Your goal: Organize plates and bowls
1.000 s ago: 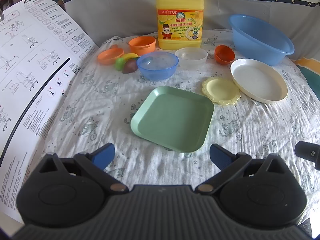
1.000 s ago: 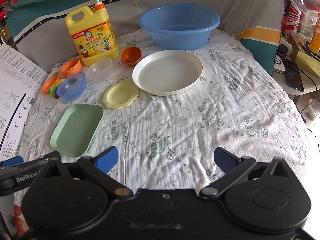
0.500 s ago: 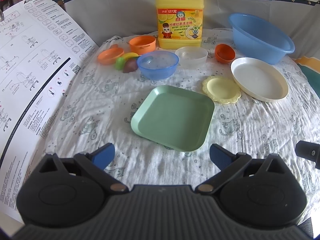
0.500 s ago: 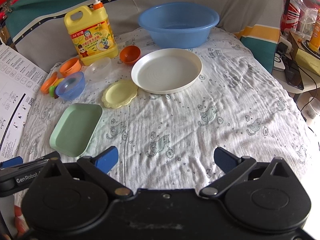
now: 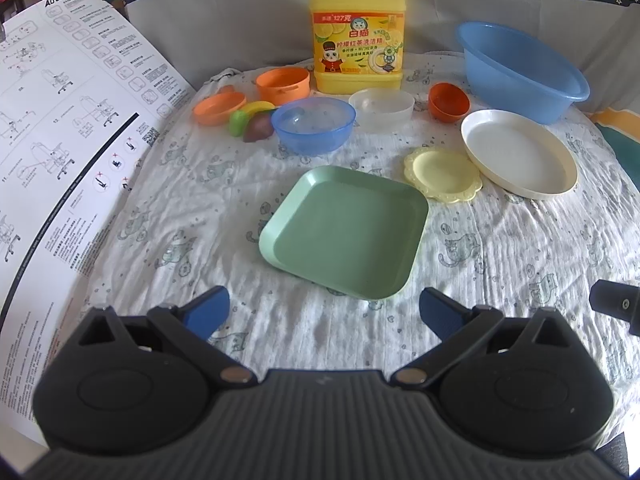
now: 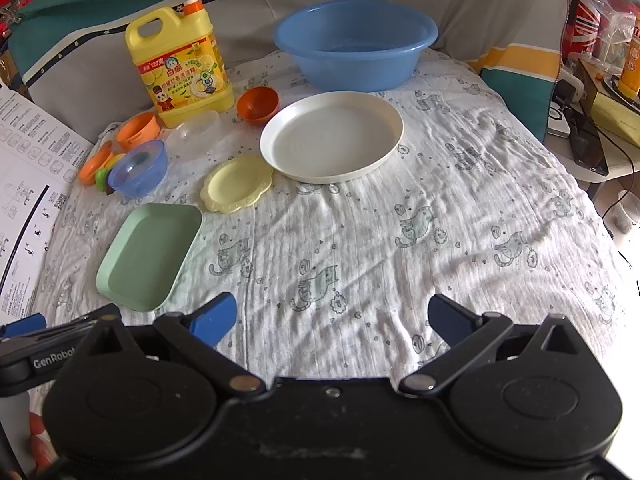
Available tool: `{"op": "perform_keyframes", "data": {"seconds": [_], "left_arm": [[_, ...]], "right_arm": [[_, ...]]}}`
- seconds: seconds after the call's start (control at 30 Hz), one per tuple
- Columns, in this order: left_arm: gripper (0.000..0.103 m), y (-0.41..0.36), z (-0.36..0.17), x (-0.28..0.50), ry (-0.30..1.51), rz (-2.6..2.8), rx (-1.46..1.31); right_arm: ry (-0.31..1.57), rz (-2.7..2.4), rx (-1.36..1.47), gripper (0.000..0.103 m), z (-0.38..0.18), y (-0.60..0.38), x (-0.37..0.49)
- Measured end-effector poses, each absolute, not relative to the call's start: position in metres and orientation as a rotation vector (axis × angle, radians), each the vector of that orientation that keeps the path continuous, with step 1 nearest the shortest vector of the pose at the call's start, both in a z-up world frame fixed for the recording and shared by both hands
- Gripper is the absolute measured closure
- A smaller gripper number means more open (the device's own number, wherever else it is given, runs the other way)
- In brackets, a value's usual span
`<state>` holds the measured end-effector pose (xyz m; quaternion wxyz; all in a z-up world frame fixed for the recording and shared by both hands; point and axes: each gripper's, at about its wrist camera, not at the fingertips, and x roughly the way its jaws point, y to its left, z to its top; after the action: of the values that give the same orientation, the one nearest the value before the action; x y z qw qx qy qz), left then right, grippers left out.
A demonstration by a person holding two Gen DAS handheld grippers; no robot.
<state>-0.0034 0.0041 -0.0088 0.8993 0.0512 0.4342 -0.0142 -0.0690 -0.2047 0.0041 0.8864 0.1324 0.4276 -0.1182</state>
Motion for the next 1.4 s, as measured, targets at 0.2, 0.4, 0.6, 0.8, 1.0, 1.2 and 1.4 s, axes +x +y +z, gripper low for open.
{"op": "perform_keyframes", "data": {"seconds": [0.2,0.4,0.6,0.8,1.0,1.2,1.4], "left_arm": [[0.000,0.002,-0.010,-0.003,0.898,-0.028,0.109],[0.000,0.002,-0.009,-0.003,0.897,-0.029,0.109],[0.000,0.001,-0.011,-0.002,0.899,-0.028,0.111],[0.000,0.000,-0.016,-0.001,0.905,-0.026,0.117],[0.000,-0.001,-0.016,0.000,0.908,-0.024,0.120],[0.000,-0.001,-0.016,0.000,0.907,-0.024,0.120],[0.000,-0.003,-0.019,0.003,0.908,-0.030,0.129]], "right_arm": [[0.893,-0.246,0.275,0.000,0.002,-0.205,-0.068],[0.898,-0.247,0.276,0.000,0.000,-0.207,-0.067],[0.903,-0.247,0.279,0.000,-0.001,-0.207,-0.067],[0.911,-0.247,0.281,0.000,-0.003,-0.208,-0.065],[0.915,-0.247,0.287,0.000,-0.006,-0.211,-0.063],[0.921,-0.240,0.294,0.000,-0.008,-0.212,-0.062],[0.917,-0.224,0.305,0.000,-0.011,-0.215,-0.059]]}}
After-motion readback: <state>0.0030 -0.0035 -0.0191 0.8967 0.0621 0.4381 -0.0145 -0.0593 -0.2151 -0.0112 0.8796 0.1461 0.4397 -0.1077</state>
